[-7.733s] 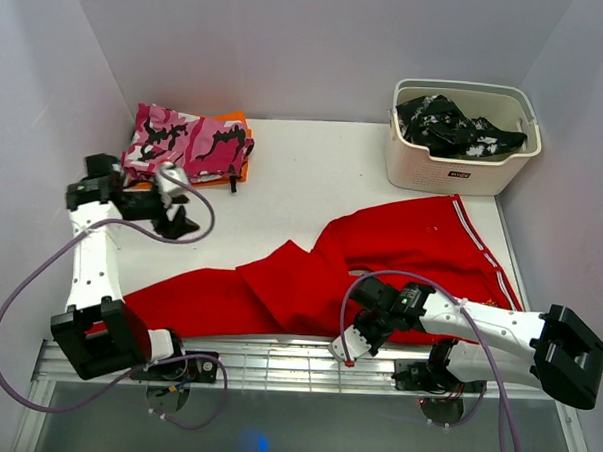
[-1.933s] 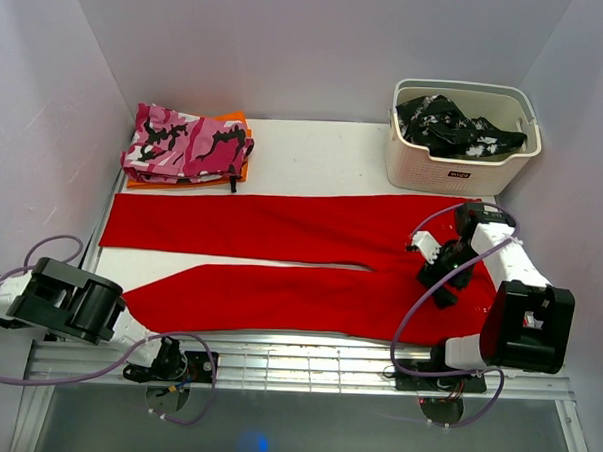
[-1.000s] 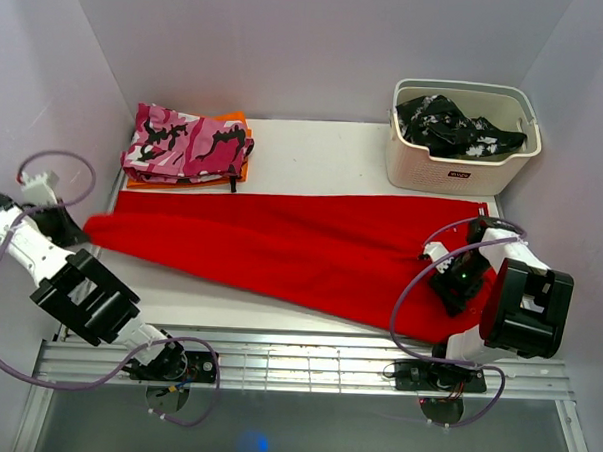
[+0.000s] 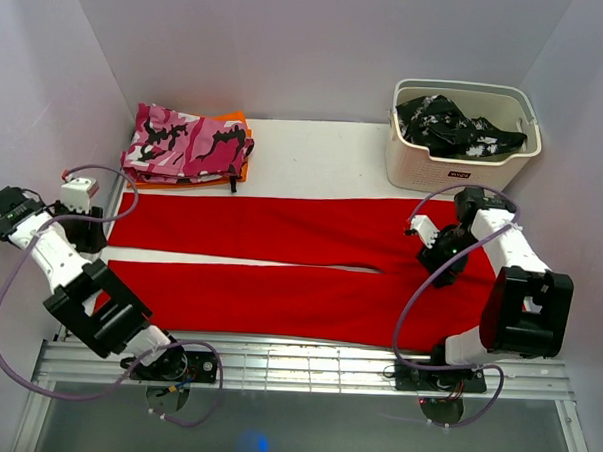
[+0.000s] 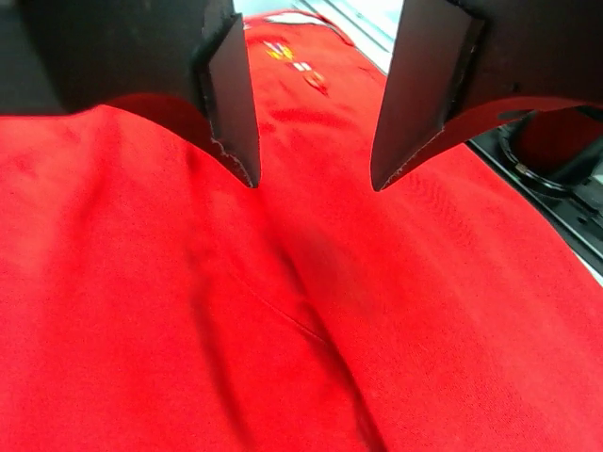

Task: Fold and stack the trousers
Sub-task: Flatten the trousers out

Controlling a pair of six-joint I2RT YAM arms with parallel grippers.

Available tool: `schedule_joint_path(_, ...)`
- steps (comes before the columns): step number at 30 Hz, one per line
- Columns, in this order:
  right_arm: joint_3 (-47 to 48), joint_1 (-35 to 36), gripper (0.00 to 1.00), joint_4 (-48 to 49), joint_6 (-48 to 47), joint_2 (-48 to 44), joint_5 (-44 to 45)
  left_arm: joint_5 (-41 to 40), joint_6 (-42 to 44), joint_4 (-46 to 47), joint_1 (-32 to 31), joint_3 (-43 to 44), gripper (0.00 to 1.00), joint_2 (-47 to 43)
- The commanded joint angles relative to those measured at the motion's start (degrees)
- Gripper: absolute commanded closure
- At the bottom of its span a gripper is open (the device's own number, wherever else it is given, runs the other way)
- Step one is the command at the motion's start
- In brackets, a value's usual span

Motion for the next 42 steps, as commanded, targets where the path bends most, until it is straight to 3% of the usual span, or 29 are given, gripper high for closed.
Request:
schedule_joint_path(1, -3.36, 0.67, 0.46, 3.51, 4.8, 2.36, 0.03, -1.53, -6.3, 4.59, -3.14, -1.91, 0.43, 5.44)
schedule_joint_path(7, -9.58, 2.33, 0.53, 10.89, 7.79, 3.6, 1.35, -4.27, -8.42, 9.43, -5.87, -8.42, 0.58, 7.46)
schedule_joint_path(10, -17.38, 6.09, 0.62, 11.79, 4.83, 0.89, 3.71, 1.15, -10.25, 8.91, -8.22, -3.89, 0.61, 7.64)
schedule_joint_path(12, -17.52, 6.64, 0.63, 10.48, 4.11, -1.4, 2.85, 1.27, -11.48, 9.34, -10.52, -2.9, 0.61, 8.6)
schedule_joint_path(16, -4.54, 5.86, 0.63, 7.75, 7.25, -2.48, -2.15, -0.04, -16.85, 13.73, -16.75, 1.85, 0.61, 12.02)
schedule_joint_path(17, 2.8, 5.42, 0.62, 7.48, 8.49, -0.82, -5.04, -1.17, -17.81, 14.61, -19.47, 3.6, 0.61, 14.04)
schedule_joint_path(21, 14.53, 5.24, 0.62, 11.33, 14.81, 5.07, -5.86, -4.08, -23.0, 18.83, -24.66, 7.64, 0.61, 20.44)
schedule_joint_path(28, 16.76, 5.24, 0.64, 21.36, 16.94, 16.07, 2.05, -6.45, -26.79, 20.42, -27.84, 13.02, 0.63, 30.82)
schedule_joint_path(34, 9.75, 5.07, 0.64, 25.4, 14.58, 19.15, 3.98, -8.74, -24.42, 19.63, -27.84, 10.58, 0.65, 33.57)
schedule_joint_path(42, -7.56, 5.07, 0.66, 21.73, 5.78, 8.44, 3.91, -12.96, -13.71, 13.15, -26.0, -0.51, 0.74, 26.64)
